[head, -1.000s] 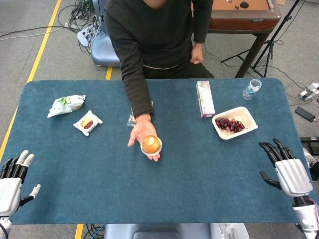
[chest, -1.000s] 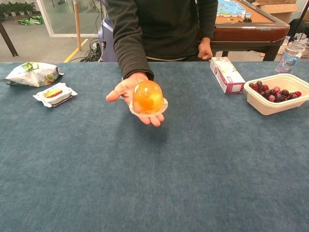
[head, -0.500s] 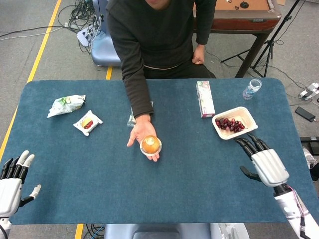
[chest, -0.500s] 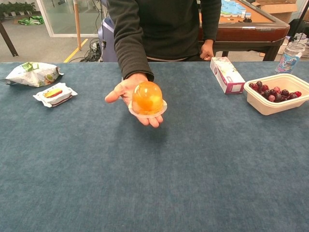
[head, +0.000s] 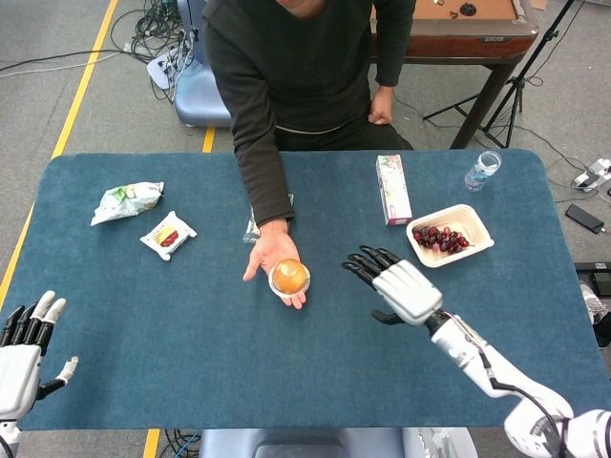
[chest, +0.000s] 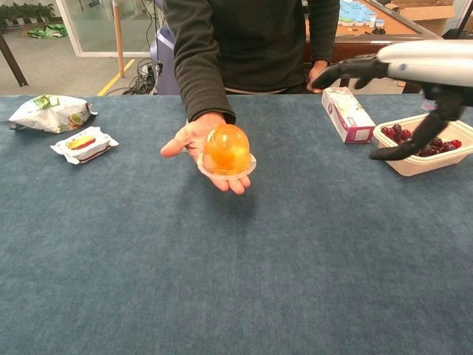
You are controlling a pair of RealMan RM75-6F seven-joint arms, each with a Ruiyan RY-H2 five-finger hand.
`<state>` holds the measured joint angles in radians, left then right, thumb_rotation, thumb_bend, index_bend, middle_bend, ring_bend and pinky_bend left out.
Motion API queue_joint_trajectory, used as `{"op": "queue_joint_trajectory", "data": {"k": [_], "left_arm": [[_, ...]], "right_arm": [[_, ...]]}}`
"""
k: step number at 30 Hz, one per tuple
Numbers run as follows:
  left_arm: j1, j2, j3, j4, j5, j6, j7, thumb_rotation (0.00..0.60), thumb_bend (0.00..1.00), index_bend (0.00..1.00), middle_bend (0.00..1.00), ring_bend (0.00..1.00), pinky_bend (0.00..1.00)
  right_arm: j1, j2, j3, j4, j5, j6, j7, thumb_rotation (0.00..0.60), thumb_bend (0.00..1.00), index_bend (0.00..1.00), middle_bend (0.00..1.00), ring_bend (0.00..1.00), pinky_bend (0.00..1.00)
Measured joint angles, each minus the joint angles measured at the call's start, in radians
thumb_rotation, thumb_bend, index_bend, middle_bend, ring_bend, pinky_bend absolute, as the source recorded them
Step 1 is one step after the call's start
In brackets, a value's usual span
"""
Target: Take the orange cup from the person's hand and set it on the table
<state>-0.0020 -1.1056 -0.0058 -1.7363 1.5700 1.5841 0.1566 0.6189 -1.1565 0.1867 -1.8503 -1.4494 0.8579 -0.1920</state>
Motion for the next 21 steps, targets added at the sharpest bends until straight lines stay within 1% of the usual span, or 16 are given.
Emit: {"op": "queue_joint_trajectory", "data": {"k": [4,10,16,21], "left_arm": [[0.000,-0.003,0.000,0.004,-0.004,-0.005,0.001,0.600,0.30,0.00,0.00,0.00,0.00],[0.002,-0.004,0.000,0.008,-0.008,-0.005,-0.001,0.600,0.30,0.00,0.00,0.00,0.00],[0.004,-0.009,0.004,0.012,-0.005,-0.004,0.000,0.600,0.30,0.00,0.00,0.00,0.00],[0.009,-0.008,0.004,0.014,-0.005,0.002,-0.004,0.600,0.30,0.00,0.00,0.00,0.00]], "right_arm": [[0.085,-0.085,0.028,0.040,0.076,-0.066,-0.030,0.600,0.20,0.12,0.09,0.00,0.11],[0.196,-0.212,0.062,0.151,0.168,-0.127,-0.071,0.600,0.20,0.12,0.09,0.00,0.11],[0.279,-0.303,0.080,0.240,0.248,-0.165,-0.093,0.600,0.20,0.12,0.09,0.00,0.11],[0.335,-0.352,0.082,0.293,0.306,-0.189,-0.114,0.600,0.20,0.12,0.09,0.00,0.11]]}}
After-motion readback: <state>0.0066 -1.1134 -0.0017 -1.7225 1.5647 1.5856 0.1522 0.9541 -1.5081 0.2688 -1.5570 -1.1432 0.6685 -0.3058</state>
